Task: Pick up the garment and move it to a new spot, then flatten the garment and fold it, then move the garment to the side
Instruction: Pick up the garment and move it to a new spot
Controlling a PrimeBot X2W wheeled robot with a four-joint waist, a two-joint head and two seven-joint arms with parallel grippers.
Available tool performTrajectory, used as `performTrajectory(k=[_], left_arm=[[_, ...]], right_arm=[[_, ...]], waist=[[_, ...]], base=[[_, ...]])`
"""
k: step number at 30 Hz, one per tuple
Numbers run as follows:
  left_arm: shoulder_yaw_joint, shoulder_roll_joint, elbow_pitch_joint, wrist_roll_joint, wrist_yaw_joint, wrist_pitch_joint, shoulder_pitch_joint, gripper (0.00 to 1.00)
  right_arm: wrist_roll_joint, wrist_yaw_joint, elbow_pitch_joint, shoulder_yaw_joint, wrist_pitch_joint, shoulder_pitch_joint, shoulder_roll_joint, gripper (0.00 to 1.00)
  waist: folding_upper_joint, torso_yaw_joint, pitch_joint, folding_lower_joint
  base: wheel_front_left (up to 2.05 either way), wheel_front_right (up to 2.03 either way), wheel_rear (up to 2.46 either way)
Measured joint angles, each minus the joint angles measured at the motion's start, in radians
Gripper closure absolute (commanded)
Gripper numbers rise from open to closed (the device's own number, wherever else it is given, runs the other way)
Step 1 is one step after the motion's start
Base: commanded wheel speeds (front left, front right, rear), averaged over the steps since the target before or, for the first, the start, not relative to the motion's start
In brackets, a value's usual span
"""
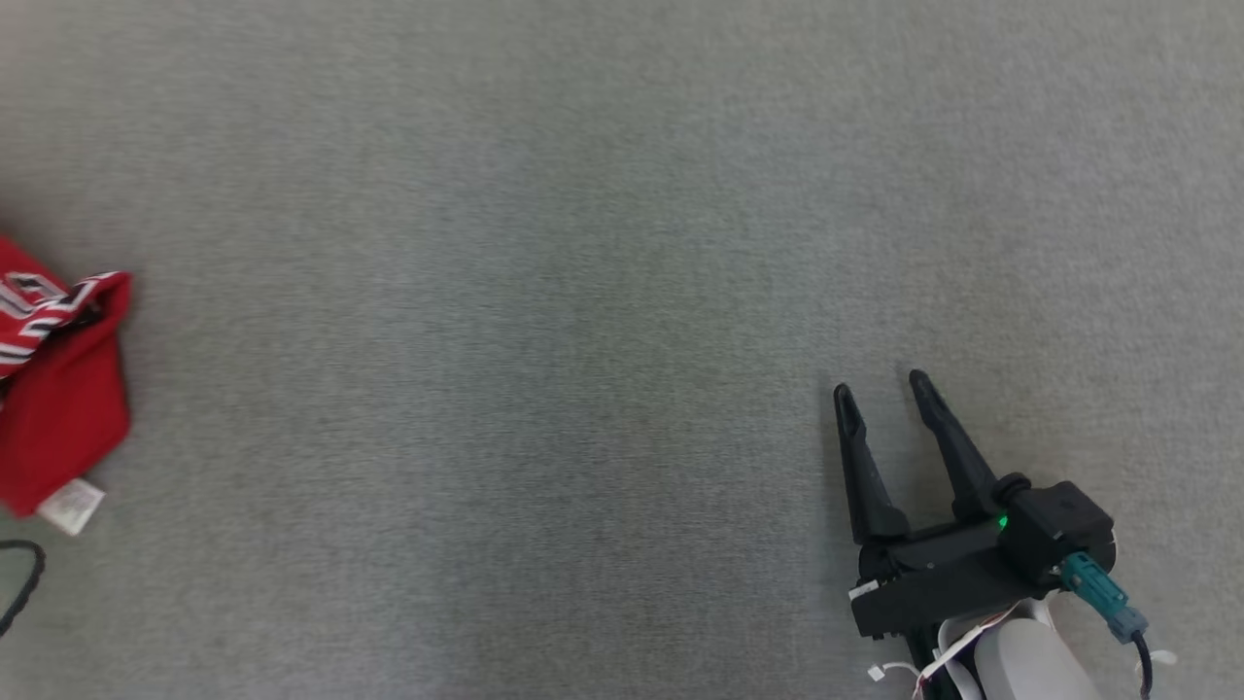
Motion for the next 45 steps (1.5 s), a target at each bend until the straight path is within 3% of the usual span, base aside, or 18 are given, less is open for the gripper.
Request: performTrajectory(k=[6, 7, 8, 9, 17, 24, 33, 39, 45], left_arm=[[-0.008, -0.007, -0.048, 0.013, 0.038, 0.036, 0.053, 0.0], [-0.01, -0.009, -0.051, 0.013, 0.044, 0.046, 0.057, 0.07], [-0.011, -0.009, -0.055, 0.013, 0.044, 0.048, 0.061, 0.65], [-0.012, -0.01, -0.061, 0.013, 0.044, 0.047, 0.064, 1.0], [-0.021, -0.008, -0.141, 0.023, 0.036, 0.041, 0.103, 1.0], [-0.027, 0.039, -0.236, 0.033, 0.004, 0.045, 0.092, 1.0], [-0.119, 0.056, -0.284, 0.013, -0.082, 0.021, -0.055, 1.0], [-0.248, -0.019, -0.306, -0.006, -0.119, 0.027, -0.158, 1.0], [-0.398, -0.159, -0.328, -0.026, -0.166, 0.015, -0.18, 1.0]], right_arm=[[0.009, 0.0, -0.01, -0.002, -0.002, -0.009, 0.0, 0.0], [0.012, 0.0, -0.01, -0.002, -0.002, -0.01, 0.0, 0.0], [0.014, 0.0, -0.009, -0.002, -0.002, -0.01, -0.001, 0.0], [0.016, 0.0, -0.009, -0.004, -0.002, -0.01, 0.0, 0.0], [0.033, 0.0, -0.001, -0.006, -0.002, -0.009, 0.0, 0.0], [0.053, 0.0, 0.015, -0.008, -0.002, 0.015, 0.0, 0.0], [0.085, 0.0, 0.036, -0.008, -0.002, 0.056, 0.0, 0.0], [0.101, 0.0, 0.041, -0.017, -0.002, 0.091, 0.0, 0.0], [0.101, 0.0, 0.042, -0.029, -0.002, 0.115, 0.0, 0.0]], waist=[[0.0, -0.057, 0.051, 0.0], [0.0, -0.064, 0.056, -0.0001], [0.0, -0.07, 0.06, -0.0001], [0.0, -0.075, 0.063, -0.0001], [0.0, -0.069, 0.033, -0.0001], [-0.0001, -0.045, -0.038, -0.0002], [-0.0002, -0.023, -0.16, -0.0003], [-0.0003, -0.035, -0.239, -0.0004], [-0.0003, -0.098, -0.278, -0.0004]], base=[[0.0, 0.0, 0.0], [0.0, 0.0, 0.0], [0.0, 0.0, 0.0], [0.0, 0.0, 0.0], [0.0, 0.0, 0.0], [0.0, 0.0, 0.0], [0.0, 0.0, 0.0], [0.0, 0.0, 0.0], [0.0, 0.0, 0.0]])
